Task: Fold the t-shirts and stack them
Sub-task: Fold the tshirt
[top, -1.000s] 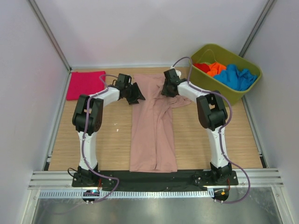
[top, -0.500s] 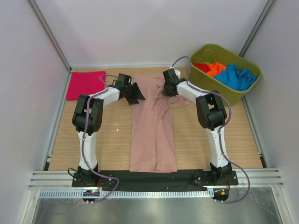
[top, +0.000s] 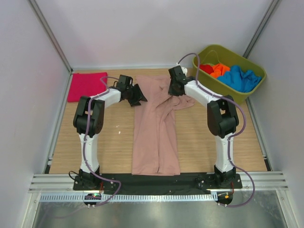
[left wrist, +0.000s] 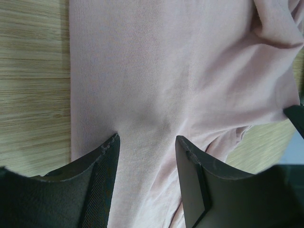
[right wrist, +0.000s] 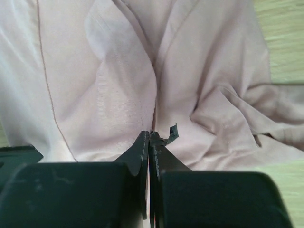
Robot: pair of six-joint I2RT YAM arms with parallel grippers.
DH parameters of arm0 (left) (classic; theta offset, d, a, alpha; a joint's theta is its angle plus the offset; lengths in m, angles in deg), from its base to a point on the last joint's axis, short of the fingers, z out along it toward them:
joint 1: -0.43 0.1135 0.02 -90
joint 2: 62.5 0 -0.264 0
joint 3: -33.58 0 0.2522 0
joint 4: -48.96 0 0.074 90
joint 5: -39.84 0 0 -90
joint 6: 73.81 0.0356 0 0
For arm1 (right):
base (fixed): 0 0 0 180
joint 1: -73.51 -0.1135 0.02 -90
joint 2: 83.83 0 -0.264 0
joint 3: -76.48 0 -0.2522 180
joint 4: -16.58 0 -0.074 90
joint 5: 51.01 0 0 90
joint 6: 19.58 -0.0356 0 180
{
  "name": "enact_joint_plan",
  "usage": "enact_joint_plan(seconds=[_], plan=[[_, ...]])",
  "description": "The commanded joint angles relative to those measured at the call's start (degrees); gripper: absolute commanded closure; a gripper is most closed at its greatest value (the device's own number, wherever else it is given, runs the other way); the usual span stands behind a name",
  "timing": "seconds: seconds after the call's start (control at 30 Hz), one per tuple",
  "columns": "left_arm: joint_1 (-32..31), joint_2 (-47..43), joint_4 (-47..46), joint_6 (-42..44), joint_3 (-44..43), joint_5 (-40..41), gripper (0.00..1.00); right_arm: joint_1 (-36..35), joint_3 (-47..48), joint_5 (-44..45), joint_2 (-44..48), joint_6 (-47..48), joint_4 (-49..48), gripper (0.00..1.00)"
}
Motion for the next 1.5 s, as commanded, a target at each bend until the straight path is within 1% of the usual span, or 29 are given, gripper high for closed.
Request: enact_joint_plan(seconds=[0.0, 0.27, 0.3, 0.33, 0.43, 0.57, 0.6, 0.73, 0.8, 0.87, 0.9, 1.03, 1.23, 1.37, 1.47], plan=[[1.1, 2.0, 0.4, 1.1, -0.7, 2.5, 0.47, -0.3, -3.2, 2.4, 3.5, -0.7, 2.5, 0.99], [1.1, 2.1, 0.7, 1.1, -1.0, 2.6, 0.47, -0.2, -6.7, 3.8, 5.3, -1.8, 4.3, 0.98], [1.2, 2.2, 0.7, 1.0, -1.3, 2.4, 0.47, -0.2, -6.8, 3.9, 5.2, -1.7, 4.2, 0.98], [1.1, 2.3, 0.9, 0.9, -1.3, 2.4, 0.47, -0.2, -6.5, 3.8, 5.1, -1.4, 4.1, 0.93], [1.2, 2.2, 1.0, 0.9, -1.4, 2.3, 0.46, -0.1, -4.8, 3.4, 4.5, -0.4, 5.0, 0.87], [1.1, 2.1, 1.7, 1.4, -1.7, 2.4, 0.46, 1.3, -3.6, 3.5, 5.0, -1.1, 6.0, 0.86], [1.1, 2.2, 1.8, 1.5, -1.9, 2.5, 0.46, 1.6, -3.7, 3.4, 5.6, -1.2, 6.0, 0.85], [1.2, 2.3, 2.5, 1.7, -2.3, 2.5, 0.46, 3.3, -6.4, 4.5, 8.3, -2.5, 5.8, 0.64], [1.2, 1.8, 2.5, 1.8, -2.5, 2.4, 0.46, 5.5, -10.1, 4.4, 9.8, -3.7, 4.2, 0.62], [1.2, 1.3, 2.5, 1.8, -2.6, 1.3, 0.45, 6.7, -11.7, 3.9, 11.4, -3.7, 1.8, 0.61], [1.2, 0.9, 2.6, 1.6, -2.7, 0.9, 0.45, 7.3, -12.5, 4.0, 11.5, -3.3, 1.5, 0.58], [1.2, -1.9, 2.7, 1.4, -3.1, -0.9, 0.44, 10.5, -12.5, 1.6, 10.2, -3.2, -0.8, 0.52], [0.5, -7.3, 3.2, 2.4, -3.3, -2.7, 0.43, 11.9, -12.1, -5.1, 7.6, -2.0, -6.5, 0.51], [0.2, -10.2, 4.0, 2.8, -2.2, -2.6, 0.43, 11.9, -10.4, -9.8, 6.5, -0.2, -7.6, 0.51], [0.2, -12.4, 4.0, 3.0, -0.6, -2.7, 0.43, 11.9, -9.2, -12.7, 5.5, 2.9, -8.6, 0.53]])
